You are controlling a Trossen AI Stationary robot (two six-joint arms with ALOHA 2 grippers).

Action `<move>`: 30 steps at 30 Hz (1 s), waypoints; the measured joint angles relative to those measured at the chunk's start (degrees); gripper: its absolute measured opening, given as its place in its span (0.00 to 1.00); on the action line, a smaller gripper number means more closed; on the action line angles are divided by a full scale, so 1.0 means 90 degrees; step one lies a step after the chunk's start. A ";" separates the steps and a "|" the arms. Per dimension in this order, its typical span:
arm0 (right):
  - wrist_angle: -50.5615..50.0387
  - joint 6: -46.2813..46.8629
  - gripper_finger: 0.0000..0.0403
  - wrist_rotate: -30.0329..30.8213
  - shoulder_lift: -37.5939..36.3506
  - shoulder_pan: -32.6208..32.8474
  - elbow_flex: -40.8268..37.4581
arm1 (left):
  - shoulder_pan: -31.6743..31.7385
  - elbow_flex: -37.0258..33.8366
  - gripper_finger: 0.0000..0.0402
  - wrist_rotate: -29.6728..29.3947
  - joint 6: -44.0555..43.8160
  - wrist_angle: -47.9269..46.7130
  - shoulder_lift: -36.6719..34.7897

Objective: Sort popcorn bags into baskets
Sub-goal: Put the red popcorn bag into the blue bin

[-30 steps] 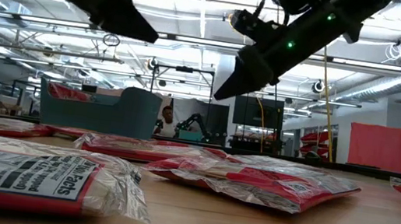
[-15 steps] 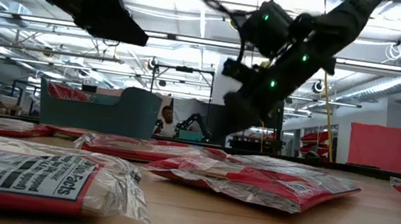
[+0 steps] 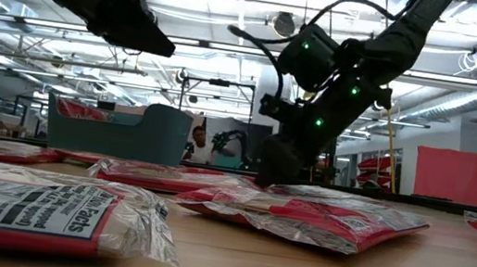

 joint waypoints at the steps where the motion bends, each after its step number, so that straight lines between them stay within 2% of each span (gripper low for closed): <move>1: 0.0035 -0.0007 0.54 -0.0002 0.0040 -0.0022 0.0004 | 0.0000 0.0000 0.40 0.0000 -0.0013 -0.0013 0.0000; 6: 0.0133 -0.0166 0.42 -0.0003 0.0111 -0.0033 0.0010 | -0.0002 0.0000 0.40 0.0002 -0.0070 -0.0020 0.0000; 14: 0.0143 -0.0247 0.08 -0.0069 0.0126 -0.0030 0.0002 | -0.0012 0.0000 0.40 0.0003 -0.0167 -0.0101 0.0000; 16: 0.0094 -0.0245 0.02 -0.0162 0.0057 -0.0030 -0.0003 | -0.0012 0.0000 0.40 0.0005 -0.0216 -0.0180 0.0000; 23: -0.0145 -0.0028 0.00 -0.1166 -0.0465 0.0155 -0.0020 | -0.0032 0.0002 0.40 0.0007 -0.0491 -0.0503 0.0000; 30: -0.0455 0.0062 0.00 -0.1364 -0.1012 0.0680 -0.0017 | -0.0058 0.0005 0.40 -0.0002 -0.0623 -0.0535 0.0000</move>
